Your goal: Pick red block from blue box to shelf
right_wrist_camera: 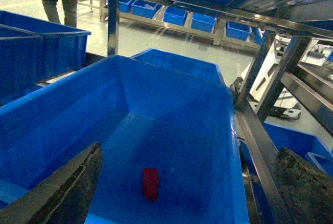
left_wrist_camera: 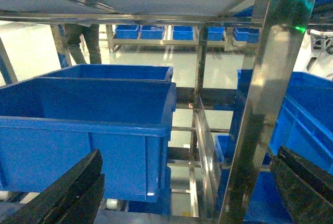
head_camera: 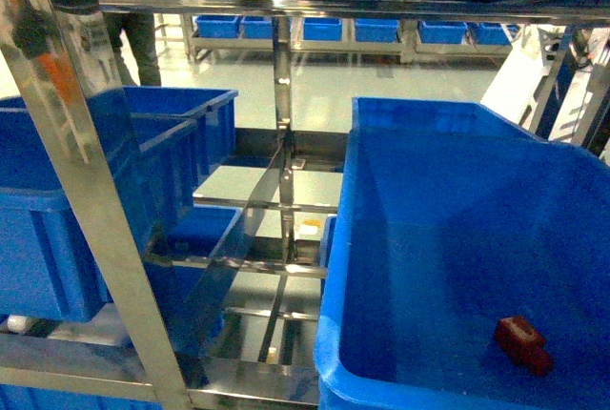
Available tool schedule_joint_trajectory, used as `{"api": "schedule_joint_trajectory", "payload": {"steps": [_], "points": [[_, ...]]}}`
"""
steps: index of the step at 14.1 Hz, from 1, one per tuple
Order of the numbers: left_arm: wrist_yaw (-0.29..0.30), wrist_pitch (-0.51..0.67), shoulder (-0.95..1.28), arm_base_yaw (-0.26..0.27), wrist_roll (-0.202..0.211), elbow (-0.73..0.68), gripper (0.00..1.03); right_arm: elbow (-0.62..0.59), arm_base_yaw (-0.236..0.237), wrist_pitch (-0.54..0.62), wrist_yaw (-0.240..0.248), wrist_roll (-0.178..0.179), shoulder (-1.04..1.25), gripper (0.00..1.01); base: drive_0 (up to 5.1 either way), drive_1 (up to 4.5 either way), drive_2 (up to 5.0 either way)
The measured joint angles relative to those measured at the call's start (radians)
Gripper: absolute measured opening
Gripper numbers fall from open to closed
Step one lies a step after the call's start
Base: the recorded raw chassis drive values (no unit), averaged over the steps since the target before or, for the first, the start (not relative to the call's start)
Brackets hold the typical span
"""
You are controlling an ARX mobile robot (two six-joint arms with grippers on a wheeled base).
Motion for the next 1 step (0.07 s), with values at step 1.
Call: {"api": "schedule_joint_trajectory", "payload": {"steps": [1], "points": [[0.0,0.0,0.0,0.0,0.0,0.0,0.98,0.0,0.0,0.0,0.0,0.0,0.0,0.98,0.0,0.0,0.0]]}}
